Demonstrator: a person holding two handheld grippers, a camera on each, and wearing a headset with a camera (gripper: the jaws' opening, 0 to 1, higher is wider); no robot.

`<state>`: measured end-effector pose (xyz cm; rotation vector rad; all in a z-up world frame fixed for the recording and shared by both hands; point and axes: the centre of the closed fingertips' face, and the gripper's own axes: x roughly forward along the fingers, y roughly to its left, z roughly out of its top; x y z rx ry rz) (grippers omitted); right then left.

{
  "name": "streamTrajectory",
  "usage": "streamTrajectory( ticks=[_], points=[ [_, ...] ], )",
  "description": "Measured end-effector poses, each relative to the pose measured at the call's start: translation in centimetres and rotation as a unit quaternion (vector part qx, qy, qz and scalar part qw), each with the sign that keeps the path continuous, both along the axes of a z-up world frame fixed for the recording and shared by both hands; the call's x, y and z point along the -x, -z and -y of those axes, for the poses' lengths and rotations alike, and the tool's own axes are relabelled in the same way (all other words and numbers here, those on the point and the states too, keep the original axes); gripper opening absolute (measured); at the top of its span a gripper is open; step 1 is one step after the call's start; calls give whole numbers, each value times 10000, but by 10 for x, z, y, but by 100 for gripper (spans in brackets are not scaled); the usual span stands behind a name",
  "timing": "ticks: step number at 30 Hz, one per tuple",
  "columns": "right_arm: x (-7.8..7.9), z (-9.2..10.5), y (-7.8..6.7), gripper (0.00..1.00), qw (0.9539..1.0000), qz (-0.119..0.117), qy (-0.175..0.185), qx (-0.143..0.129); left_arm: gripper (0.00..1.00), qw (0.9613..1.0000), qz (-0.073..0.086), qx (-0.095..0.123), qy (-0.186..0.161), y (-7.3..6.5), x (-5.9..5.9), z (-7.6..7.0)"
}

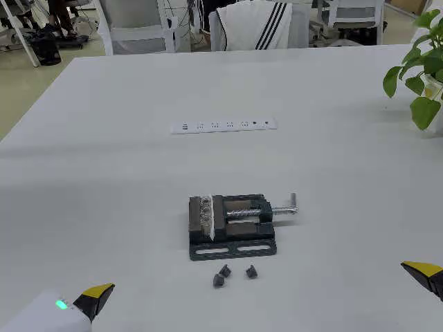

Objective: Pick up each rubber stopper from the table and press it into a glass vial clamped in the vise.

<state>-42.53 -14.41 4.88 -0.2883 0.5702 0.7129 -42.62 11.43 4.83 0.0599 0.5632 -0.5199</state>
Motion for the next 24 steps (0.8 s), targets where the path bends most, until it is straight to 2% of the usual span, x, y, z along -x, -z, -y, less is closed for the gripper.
streamTrajectory(
  ticks=[6, 24],
  points=[
    [-3, -2, 1, 98, 10000, 7, 0, -2, 93, 9999, -47, -96, -16, 5, 3, 0],
    [-6, -1, 2, 98, 9999, -70, -32, 69, 94, 10000, -81, -2, -16, 5, -4, 0]
  ],
)
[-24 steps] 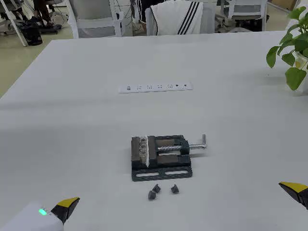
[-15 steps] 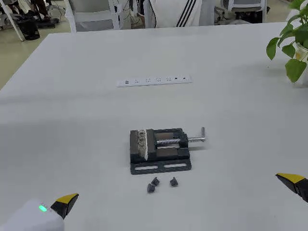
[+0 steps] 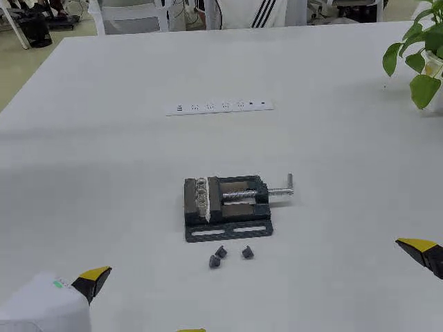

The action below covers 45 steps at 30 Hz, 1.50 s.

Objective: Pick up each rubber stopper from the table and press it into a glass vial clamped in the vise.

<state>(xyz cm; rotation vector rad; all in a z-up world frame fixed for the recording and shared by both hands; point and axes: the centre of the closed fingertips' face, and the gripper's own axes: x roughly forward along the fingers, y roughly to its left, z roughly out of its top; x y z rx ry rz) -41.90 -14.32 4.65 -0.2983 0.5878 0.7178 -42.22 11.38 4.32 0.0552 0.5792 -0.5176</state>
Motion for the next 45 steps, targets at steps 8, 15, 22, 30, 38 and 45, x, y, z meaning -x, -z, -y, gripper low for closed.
streamTrajectory(
  ticks=[8, 15, 22, 30, 38, 45],
  points=[
    [-4, -1, -2, 98, 10000, -6, -71, 64, 93, 10000, 2, 29, 32, 1, -1, 1],
    [-10, 1, -3, 98, 9998, -1, -144, 151, 93, 10000, -61, 27, 66, 5, -2, 1],
    [-13, 1, -3, 98, 9996, 3, -207, 194, 93, 9995, -147, -95, 279, 12, -7, 4],
    [-14, 0, -2, 98, 9993, -17, -277, 240, 91, 9980, -107, -234, 572, 13, -23, 10],
    [-14, 2, -2, 98, 9993, -33, -253, 256, 90, 9965, -87, -304, 775, 15, -34, 17],
    [-14, 1, -1, 97, 9992, -41, -288, 266, 89, 9959, -99, -270, 863, 16, -36, 25]
  ],
)
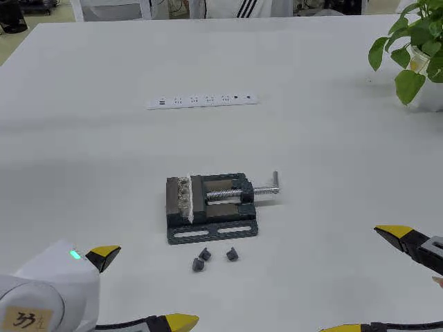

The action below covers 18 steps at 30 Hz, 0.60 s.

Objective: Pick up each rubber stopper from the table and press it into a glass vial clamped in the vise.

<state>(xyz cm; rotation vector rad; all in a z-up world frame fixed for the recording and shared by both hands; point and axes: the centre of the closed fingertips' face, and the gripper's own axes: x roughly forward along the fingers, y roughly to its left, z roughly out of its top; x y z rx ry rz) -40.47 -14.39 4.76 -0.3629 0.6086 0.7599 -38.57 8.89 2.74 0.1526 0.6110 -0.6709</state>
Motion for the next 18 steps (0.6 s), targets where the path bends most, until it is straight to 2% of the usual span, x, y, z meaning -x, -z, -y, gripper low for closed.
streamTrajectory(
  ticks=[12, 18],
  points=[
    [0, 3, 2, 97, 10000, -15, 54, 1, 87, 9999, 15, -2, 126, 2, -5, 8],
    [3, 5, 2, 97, 9999, -22, 126, -22, 86, 9998, -13, -21, 213, 8, -9, 13]
  ],
)
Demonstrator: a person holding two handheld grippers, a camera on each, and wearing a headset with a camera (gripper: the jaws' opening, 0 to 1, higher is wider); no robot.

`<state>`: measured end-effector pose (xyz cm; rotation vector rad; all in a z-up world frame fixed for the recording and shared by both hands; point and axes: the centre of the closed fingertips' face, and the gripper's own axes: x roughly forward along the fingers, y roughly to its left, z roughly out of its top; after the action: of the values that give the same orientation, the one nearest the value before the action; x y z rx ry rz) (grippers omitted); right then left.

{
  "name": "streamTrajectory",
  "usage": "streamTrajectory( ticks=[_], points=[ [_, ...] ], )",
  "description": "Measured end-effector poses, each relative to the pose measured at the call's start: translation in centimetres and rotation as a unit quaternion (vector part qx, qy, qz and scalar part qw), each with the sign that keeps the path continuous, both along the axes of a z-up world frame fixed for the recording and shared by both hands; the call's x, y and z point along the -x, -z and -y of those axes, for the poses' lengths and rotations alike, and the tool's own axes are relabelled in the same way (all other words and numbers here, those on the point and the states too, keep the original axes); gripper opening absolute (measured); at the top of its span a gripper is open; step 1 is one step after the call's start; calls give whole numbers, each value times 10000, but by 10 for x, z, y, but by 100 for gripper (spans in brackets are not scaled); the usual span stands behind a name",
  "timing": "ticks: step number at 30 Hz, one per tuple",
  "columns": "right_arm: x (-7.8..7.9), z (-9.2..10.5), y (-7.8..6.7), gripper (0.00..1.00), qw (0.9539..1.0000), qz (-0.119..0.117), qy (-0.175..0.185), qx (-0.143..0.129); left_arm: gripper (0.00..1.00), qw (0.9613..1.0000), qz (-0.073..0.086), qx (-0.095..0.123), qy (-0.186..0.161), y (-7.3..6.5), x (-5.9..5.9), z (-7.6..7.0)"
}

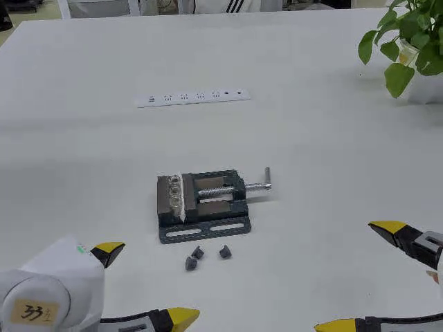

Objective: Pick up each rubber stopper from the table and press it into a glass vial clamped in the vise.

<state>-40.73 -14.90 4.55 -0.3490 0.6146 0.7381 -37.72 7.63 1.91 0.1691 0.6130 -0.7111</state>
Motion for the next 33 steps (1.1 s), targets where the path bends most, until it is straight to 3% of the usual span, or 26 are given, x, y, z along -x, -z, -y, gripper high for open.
streamTrajectory(
  ticks=[16, 33],
  points=[
    [6, 5, 5, 96, 9999, -56, 154, -43, 71, 9996, -90, -8, 273, 15, -12, 13],
    [8, 9, 7, 96, 9995, -117, 299, -80, 43, 9977, -190, -79, 653, 27, -23, 22]
  ],
)
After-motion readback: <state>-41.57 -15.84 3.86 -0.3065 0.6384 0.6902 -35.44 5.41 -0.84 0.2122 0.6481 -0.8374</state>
